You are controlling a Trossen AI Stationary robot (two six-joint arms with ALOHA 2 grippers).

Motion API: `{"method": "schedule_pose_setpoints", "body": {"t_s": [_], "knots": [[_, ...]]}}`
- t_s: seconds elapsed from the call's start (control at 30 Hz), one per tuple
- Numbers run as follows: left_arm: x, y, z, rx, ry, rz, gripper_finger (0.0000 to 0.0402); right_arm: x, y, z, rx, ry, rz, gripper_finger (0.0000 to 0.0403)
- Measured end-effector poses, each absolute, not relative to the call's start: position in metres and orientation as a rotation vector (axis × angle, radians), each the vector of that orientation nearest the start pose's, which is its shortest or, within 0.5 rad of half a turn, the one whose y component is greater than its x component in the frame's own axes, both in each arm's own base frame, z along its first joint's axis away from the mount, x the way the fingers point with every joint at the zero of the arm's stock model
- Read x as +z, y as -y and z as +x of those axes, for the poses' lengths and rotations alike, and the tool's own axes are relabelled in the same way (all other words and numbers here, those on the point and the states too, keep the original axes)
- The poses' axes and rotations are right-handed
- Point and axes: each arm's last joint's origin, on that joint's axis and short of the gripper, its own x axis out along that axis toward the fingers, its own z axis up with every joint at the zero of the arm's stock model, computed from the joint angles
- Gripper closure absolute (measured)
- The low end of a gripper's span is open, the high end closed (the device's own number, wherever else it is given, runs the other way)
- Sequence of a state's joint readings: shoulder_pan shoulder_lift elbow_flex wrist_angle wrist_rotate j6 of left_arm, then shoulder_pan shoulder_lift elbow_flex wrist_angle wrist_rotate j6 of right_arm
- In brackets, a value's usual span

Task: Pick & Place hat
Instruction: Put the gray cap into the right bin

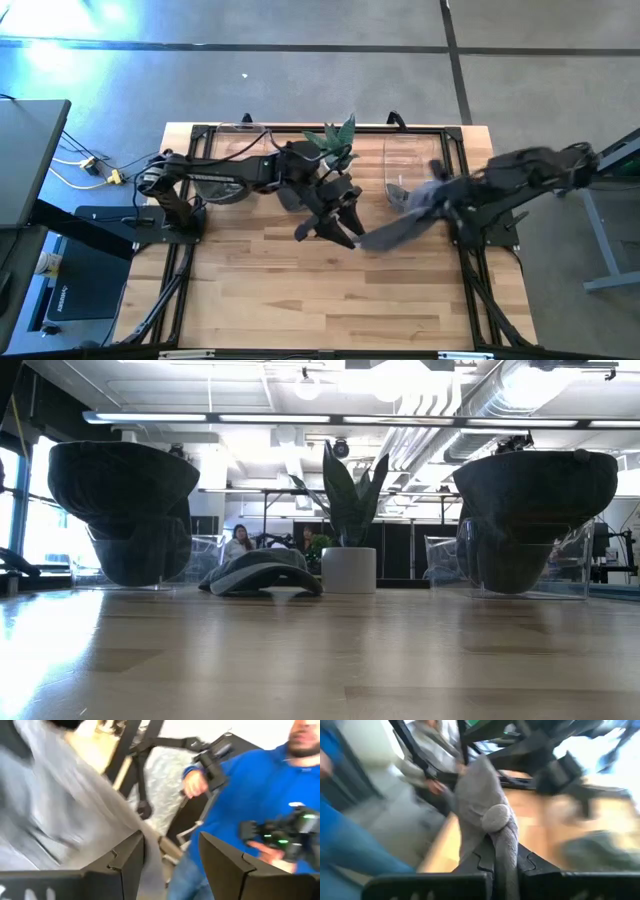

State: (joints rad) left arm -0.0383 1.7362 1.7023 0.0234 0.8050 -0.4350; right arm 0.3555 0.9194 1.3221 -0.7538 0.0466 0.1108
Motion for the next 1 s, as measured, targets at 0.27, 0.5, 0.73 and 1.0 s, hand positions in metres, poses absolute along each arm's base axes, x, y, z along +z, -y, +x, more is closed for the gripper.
{"method": "schedule_pose_setpoints", "body": {"t_s": [0.27,0.5,0.73,1.0], "knots": [[0.412,0.036,0.392,-0.766,-0.253,-0.431,0.0221,0.446,-0.014,0.109,0.001,-0.460,-0.297,0.0399],[0.412,0.036,0.392,-0.759,-0.251,-0.430,0.0221,0.428,0.005,0.112,-0.163,-0.572,-0.267,0.0399],[0.411,0.034,0.393,-0.723,-0.248,-0.413,0.0221,0.390,0.034,0.125,-0.319,-0.752,-0.357,0.0399],[0.411,0.034,0.393,-0.722,-0.245,-0.411,0.0221,0.365,0.070,0.132,-0.443,-0.793,-0.454,0.0398]]}}
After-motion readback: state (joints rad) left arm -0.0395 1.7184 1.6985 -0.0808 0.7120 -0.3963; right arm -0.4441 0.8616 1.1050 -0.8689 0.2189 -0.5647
